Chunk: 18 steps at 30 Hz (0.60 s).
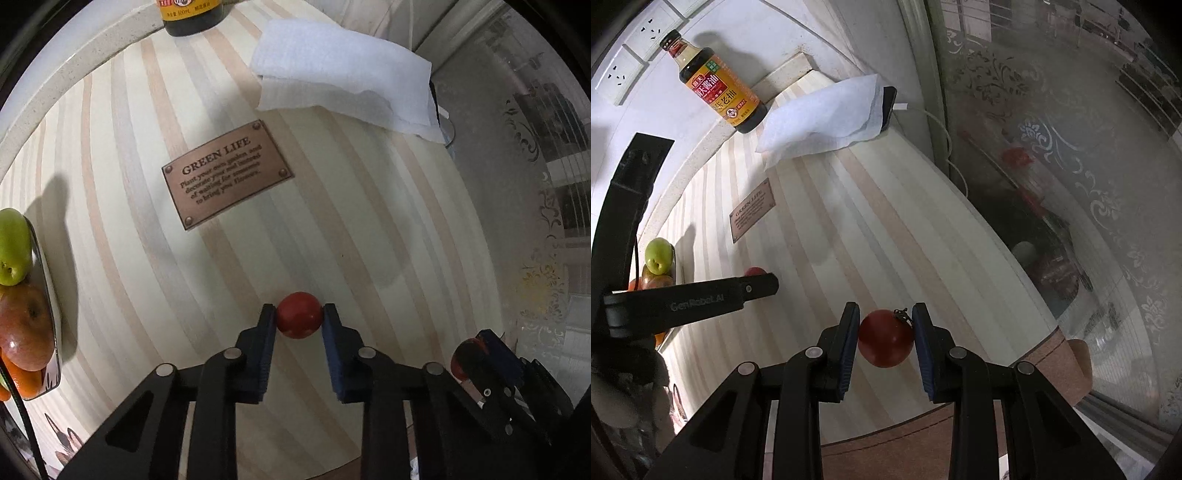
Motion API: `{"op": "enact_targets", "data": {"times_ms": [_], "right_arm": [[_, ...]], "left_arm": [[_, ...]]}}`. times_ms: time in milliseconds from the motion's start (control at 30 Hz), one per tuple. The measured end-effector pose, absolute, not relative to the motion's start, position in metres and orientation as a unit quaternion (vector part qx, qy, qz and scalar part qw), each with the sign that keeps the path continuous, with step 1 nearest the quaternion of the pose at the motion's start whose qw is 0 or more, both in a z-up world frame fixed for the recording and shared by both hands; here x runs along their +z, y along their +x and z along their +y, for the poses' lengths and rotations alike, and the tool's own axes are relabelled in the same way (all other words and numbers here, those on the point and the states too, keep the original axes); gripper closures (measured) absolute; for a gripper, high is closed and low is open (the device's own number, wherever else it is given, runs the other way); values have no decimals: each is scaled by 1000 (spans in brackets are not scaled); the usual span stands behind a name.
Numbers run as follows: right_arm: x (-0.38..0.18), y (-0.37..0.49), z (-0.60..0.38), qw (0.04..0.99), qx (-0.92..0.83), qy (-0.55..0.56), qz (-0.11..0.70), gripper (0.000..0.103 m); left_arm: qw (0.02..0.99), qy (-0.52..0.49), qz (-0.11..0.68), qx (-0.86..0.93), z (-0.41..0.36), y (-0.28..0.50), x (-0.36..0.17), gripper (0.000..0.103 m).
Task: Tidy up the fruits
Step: 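Grasp a small red tomato with the left tool while the right tool grasps another, then carry both red tomatoes onto the plate and open both tools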
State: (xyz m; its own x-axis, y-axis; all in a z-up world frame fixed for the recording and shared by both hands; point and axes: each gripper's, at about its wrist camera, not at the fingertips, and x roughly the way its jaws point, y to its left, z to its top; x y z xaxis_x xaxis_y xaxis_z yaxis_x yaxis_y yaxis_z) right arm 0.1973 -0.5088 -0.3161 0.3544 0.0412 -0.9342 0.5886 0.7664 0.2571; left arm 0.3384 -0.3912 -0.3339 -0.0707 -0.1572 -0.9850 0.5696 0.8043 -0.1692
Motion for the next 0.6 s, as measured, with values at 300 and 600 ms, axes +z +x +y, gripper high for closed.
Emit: {"op": "enact_targets", "data": {"times_ms": [300, 600], "right_arm": [[-299, 197, -499, 780, -168, 280, 534, 71], [-271, 237, -434, 801, -79, 249, 539, 71]], "left_arm": [[687, 116, 660, -282, -344, 344, -306, 81], [735, 12, 637, -232, -213, 362, -248, 81]]}}
